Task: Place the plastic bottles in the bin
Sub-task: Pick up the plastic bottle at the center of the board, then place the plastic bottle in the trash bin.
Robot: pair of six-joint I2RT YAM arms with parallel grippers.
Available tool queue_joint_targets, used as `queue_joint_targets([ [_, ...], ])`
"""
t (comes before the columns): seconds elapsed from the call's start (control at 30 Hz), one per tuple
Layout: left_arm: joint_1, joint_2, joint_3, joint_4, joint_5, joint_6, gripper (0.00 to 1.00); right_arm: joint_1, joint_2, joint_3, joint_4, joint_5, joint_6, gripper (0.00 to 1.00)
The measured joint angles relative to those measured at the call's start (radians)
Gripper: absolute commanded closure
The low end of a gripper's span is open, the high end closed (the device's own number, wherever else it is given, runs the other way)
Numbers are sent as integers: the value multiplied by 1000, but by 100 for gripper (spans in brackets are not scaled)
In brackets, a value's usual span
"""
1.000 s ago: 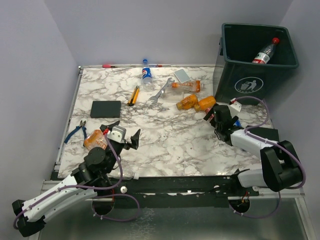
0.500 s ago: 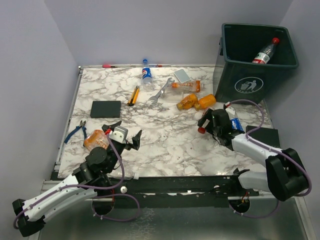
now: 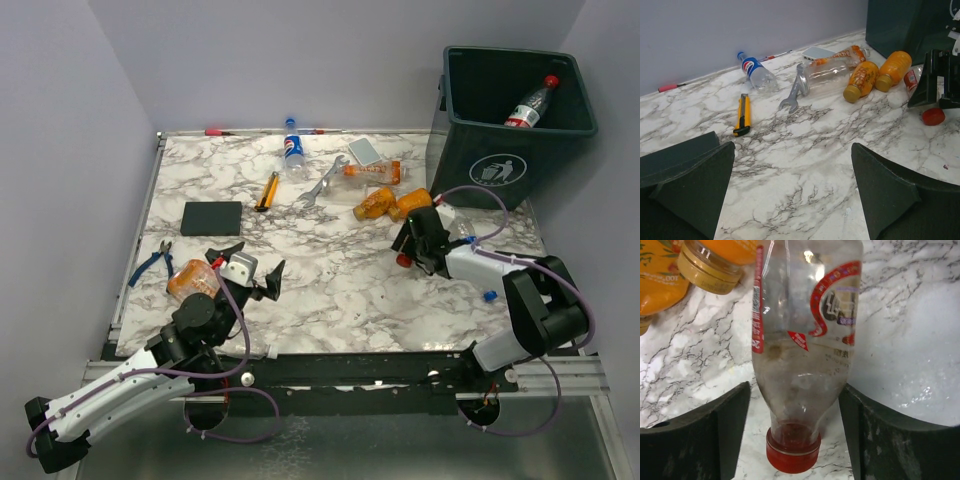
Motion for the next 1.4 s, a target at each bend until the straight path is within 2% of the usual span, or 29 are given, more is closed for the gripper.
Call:
queue_joint_targets([
  [0.07, 0, -3, 0, 0, 0, 0, 1, 0, -5, -15, 15, -7, -3, 47],
  [0.13, 0, -7, 0, 0, 0, 0, 1, 0, -31, -45, 27, -24, -5, 54],
  [0.27, 0, -11, 0, -1, 5, -1, 1, 0, -173, -152, 40, -114, -30, 58],
  [0.37, 0, -11, 0, -4, 27, -5, 1, 2, -360, -223, 53, -283, -70, 58],
  [0.5, 2, 3, 14, -13, 131, -9, 1, 13, -600, -209, 39, -573, -100, 60],
  [0.6, 5, 75, 61, -8, 222, 7, 1, 17, -678, -135, 10, -799, -100, 61],
  [0.67, 5, 193, 124, 3, 323, 41, 1, 18, -694, -95, -13, -921, -99, 64],
  [0.8, -2, 388, 217, 19, 439, 162, 1, 18, -724, -79, -101, -1075, -99, 72],
  [0.87, -11, 443, 231, 19, 462, 272, 1, 18, -723, -67, -172, -1114, -116, 76],
  [1.13, -65, 554, 236, 5, 418, 834, 1, 21, -631, 35, -390, -1170, -198, 82],
  [1.27, -85, 606, 277, -8, 391, 987, 1, 22, -596, 51, -402, -1189, -203, 84],
  [1.4, -120, 645, 332, -7, 383, 1072, 1, 33, -516, 85, -401, -1205, -202, 86],
])
